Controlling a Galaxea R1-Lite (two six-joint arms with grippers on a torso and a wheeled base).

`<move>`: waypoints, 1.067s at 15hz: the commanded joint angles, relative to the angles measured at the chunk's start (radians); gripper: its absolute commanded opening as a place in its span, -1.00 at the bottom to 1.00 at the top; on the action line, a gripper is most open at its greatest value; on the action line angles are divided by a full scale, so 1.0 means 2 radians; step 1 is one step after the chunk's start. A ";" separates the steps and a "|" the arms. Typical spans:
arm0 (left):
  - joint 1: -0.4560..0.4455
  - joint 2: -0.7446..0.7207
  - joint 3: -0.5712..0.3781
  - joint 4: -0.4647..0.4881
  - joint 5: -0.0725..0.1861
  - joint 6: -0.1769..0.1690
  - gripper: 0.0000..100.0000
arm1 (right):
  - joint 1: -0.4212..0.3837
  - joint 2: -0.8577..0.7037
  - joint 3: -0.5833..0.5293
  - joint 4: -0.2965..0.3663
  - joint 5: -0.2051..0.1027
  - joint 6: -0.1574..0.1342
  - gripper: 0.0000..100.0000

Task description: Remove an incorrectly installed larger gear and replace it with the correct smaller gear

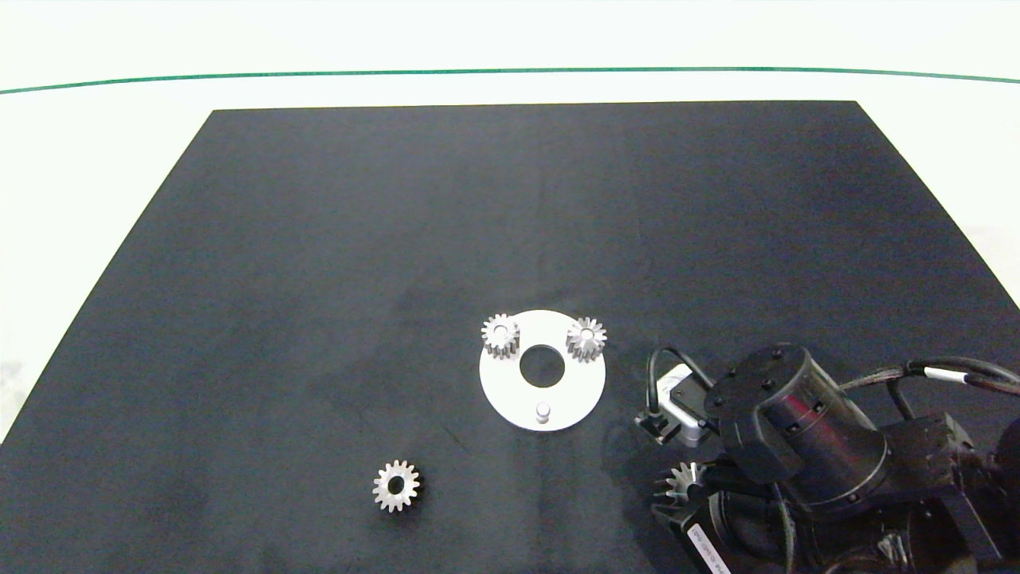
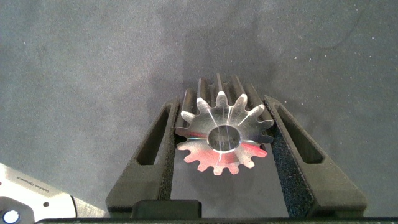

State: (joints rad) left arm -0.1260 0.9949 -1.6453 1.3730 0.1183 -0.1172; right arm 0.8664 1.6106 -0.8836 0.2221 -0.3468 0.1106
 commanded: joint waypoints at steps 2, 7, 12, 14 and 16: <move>-0.001 0.001 0.002 0.004 0.001 0.000 1.00 | -0.008 0.002 0.005 0.000 0.001 -0.002 -1.00; -0.006 0.001 0.003 0.004 0.001 0.000 1.00 | -0.016 0.005 0.005 -0.001 0.005 -0.002 -1.00; -0.005 0.001 0.003 0.004 0.001 0.000 1.00 | -0.024 0.008 0.009 -0.014 0.005 -0.002 -1.00; -0.006 0.001 0.003 0.004 0.001 0.000 1.00 | -0.023 0.008 0.010 -0.014 0.006 -0.003 -1.00; -0.005 0.001 0.002 0.004 0.001 0.000 1.00 | -0.024 0.008 0.012 -0.014 0.006 -0.003 -1.00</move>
State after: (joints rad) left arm -0.1374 0.9957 -1.6400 1.3730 0.1187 -0.1172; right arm 0.8196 1.6226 -0.8611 0.1928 -0.3334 0.1038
